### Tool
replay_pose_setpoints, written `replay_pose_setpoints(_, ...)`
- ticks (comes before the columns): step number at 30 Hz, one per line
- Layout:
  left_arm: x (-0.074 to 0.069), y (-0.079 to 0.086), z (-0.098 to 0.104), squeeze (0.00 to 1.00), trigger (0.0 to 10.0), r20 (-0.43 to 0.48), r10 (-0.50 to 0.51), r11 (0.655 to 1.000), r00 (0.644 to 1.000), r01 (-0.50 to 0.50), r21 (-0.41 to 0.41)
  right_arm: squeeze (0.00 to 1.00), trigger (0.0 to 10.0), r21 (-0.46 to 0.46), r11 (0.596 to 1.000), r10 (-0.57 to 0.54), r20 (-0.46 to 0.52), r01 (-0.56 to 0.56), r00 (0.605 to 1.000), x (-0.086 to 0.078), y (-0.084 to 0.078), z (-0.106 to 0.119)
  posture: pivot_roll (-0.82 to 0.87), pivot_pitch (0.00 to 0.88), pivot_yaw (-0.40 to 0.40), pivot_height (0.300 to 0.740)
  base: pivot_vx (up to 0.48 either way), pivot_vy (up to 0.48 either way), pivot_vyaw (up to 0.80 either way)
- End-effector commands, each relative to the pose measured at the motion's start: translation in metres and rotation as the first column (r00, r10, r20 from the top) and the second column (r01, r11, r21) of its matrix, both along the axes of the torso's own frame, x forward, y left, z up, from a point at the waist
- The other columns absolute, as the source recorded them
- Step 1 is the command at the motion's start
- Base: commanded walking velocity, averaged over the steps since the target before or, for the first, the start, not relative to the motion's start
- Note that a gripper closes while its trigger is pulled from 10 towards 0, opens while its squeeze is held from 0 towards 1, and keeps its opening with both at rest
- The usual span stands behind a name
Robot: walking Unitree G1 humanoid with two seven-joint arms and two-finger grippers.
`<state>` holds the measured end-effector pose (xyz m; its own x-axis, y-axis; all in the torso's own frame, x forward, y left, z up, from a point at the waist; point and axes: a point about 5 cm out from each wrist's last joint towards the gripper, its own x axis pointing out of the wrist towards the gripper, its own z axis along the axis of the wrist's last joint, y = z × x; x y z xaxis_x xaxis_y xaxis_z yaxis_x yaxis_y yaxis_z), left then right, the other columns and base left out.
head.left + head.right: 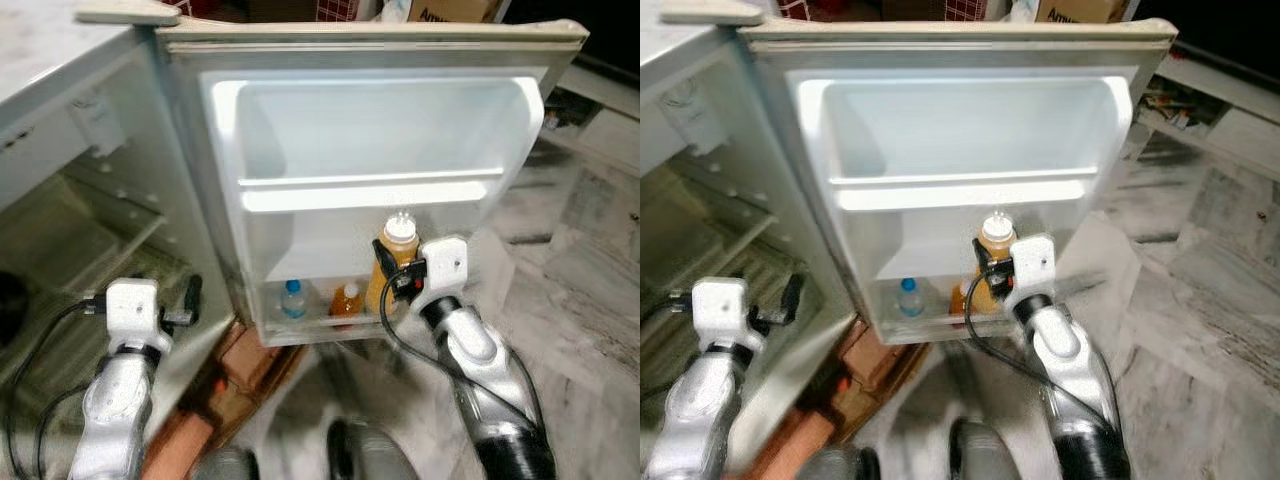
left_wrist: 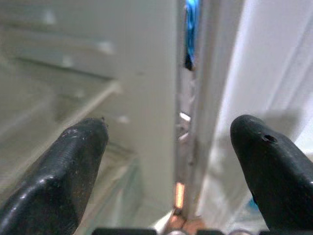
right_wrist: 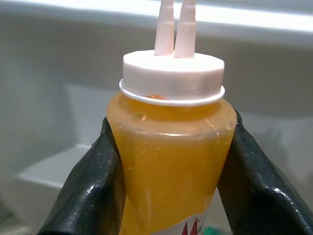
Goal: Restocking fridge
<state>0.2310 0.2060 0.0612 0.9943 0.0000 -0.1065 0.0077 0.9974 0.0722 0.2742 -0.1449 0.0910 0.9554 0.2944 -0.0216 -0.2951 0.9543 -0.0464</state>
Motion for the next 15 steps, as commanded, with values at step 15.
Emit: replay_pose_setpoints(15, -0.015, 0.014, -0.004, 0.0, 10.0, -0.036, 0.059, 0.998, 0.998, -0.057, 0.035, 0.0, 10.0, 0.044, 0.992, 0.119, -0.027, -0.117, 0.993, -0.007, 0.01, -0.001, 0.02, 0.133, -0.055, 0.74, 0.0, 0.0, 0.0)
